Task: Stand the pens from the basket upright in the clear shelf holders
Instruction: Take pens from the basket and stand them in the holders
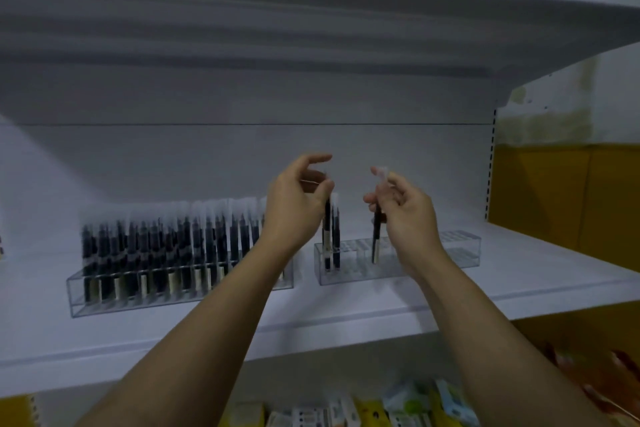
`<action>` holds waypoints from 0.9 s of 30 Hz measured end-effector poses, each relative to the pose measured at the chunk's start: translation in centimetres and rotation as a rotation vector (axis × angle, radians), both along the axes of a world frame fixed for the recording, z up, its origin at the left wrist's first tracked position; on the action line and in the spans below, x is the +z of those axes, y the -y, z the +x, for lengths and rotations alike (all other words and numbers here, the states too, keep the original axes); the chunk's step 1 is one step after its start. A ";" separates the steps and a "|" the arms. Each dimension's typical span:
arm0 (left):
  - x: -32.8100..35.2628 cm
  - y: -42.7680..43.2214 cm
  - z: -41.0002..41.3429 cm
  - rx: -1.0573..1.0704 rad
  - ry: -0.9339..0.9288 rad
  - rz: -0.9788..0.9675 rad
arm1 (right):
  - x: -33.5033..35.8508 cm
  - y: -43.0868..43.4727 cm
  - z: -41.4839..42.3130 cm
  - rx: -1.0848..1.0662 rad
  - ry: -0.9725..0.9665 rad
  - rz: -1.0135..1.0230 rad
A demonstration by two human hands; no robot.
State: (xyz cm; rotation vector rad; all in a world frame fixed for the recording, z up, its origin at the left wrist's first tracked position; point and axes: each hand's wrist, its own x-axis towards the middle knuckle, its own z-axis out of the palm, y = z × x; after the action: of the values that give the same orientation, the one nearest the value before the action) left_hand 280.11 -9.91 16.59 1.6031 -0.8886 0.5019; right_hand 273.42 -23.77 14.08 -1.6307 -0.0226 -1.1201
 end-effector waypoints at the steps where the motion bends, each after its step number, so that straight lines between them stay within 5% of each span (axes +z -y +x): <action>1: 0.1 0.3 0.4 -0.002 0.000 -0.007 | 0.0 0.4 0.7 0.000 0.036 0.023; 16: -2.0 2.2 3.8 0.053 0.020 0.070 | -0.8 1.8 5.8 -0.114 0.005 -0.161; 27: -2.9 1.8 4.6 0.124 -0.028 0.084 | -1.6 2.3 4.9 -0.032 -0.463 -0.607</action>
State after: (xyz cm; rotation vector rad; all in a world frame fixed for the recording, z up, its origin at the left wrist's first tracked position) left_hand 284.71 -11.70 13.66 1.7452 -0.8019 0.5333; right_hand 278.28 -26.09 12.53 -2.4117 -0.0368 -0.7669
